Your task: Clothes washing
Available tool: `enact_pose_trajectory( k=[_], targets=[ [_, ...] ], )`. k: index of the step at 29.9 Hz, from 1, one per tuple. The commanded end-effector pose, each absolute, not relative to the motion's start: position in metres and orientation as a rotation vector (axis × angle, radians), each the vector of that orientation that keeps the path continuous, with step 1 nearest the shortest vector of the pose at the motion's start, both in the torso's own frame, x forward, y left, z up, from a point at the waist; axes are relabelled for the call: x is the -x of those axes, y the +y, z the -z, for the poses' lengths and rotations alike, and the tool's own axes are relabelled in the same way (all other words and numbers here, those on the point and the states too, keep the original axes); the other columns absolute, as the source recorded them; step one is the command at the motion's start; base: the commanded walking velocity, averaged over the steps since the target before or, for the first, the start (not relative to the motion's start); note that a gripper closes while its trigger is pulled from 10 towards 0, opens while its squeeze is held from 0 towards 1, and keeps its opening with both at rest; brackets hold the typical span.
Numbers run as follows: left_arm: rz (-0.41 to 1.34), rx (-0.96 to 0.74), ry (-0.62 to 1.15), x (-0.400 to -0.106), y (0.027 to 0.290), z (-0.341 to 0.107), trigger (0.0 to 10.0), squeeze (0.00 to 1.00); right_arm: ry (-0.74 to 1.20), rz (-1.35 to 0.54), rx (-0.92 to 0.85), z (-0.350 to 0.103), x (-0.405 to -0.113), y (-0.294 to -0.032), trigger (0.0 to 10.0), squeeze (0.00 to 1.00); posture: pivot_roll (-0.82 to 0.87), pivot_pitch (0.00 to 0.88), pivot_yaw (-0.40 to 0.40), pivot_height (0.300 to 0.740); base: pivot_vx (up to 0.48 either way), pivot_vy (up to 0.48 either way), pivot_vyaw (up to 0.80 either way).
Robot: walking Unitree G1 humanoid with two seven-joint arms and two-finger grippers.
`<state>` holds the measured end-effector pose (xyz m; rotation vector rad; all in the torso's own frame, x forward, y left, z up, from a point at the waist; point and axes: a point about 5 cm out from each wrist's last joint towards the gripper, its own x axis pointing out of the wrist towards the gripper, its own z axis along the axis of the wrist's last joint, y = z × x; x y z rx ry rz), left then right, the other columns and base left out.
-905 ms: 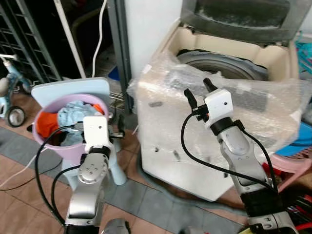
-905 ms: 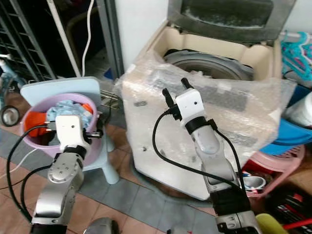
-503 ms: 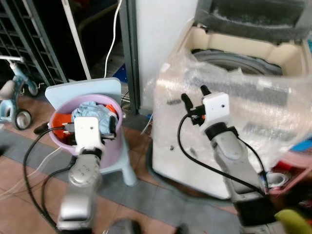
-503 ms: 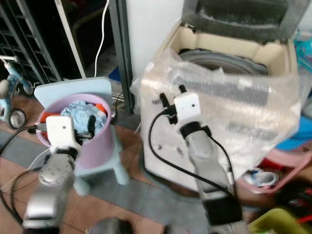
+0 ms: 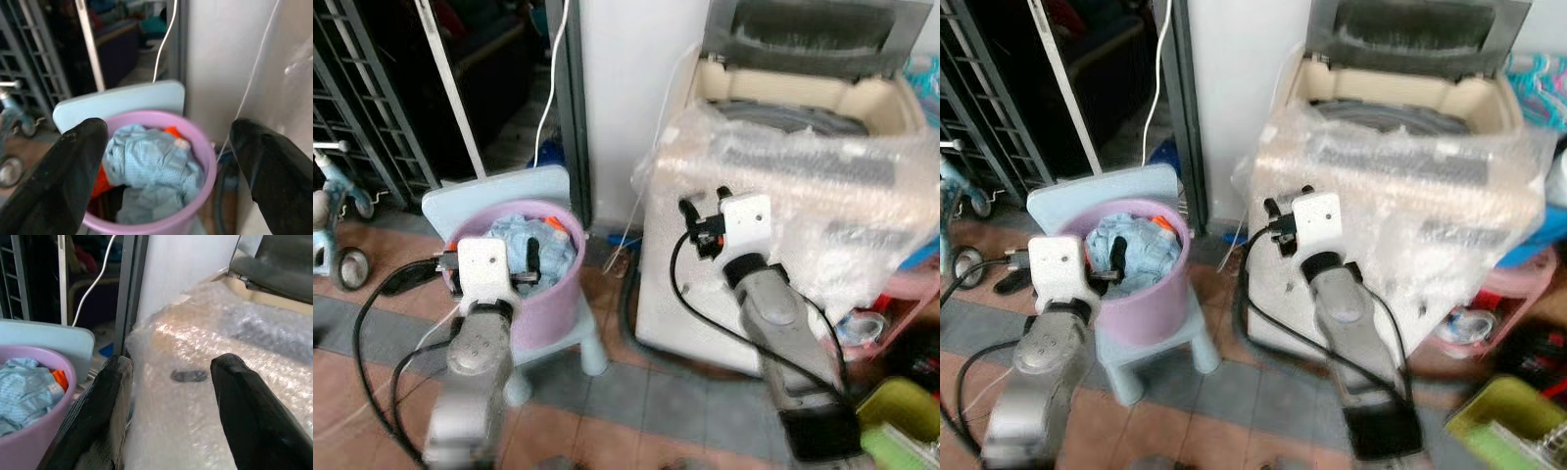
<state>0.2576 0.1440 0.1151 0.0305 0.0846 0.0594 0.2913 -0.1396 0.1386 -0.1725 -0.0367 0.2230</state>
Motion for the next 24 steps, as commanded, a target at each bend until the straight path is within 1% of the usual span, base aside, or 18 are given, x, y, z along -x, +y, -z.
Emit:
enact_pose_trajectory(
  k=[1, 8, 16, 20, 24],
  targets=[
    [-0.063, -0.059, 0.064, -0.258, 0.153, -0.12, 10.0, 0.0, -0.089, -0.271, 0.141, -0.149, -0.291, -0.129, 10.0, 0.0, -0.04, 0.0, 0.026, 0.74, 0.0, 0.0, 0.49],
    [-0.063, -0.058, 0.081, -0.257, 0.156, -0.116, 10.0, 0.0, -0.087, -0.279, 0.15, -0.151, -0.294, -0.128, 10.0, 0.0, -0.04, 0.0, 0.023, 0.74, 0.0, 0.0, 0.8],
    [-0.071, -0.061, 0.086, -0.255, 0.157, -0.115, 10.0, 0.0, -0.125, -0.345, 0.183, -0.156, -0.295, -0.118, 10.0, 0.0, -0.03, 0.0, 0.015, 0.74, 0.0, 0.0, 0.73],
    [-0.084, -0.063, 0.097, -0.254, 0.159, -0.113, 10.0, 0.0, -0.122, -0.355, 0.185, -0.155, -0.295, -0.116, 10.0, 0.0, -0.03, 0.0, 0.011, 0.74, 0.317, 0.0, 0.0],
    [-0.086, -0.068, 0.1, -0.254, 0.16, -0.112, 10.0, 0.0, -0.114, -0.358, 0.189, -0.153, -0.295, -0.115, 10.0, 0.0, -0.03, 0.0, 0.009, 0.74, 0.352, 0.287, 0.0]
  ],
)
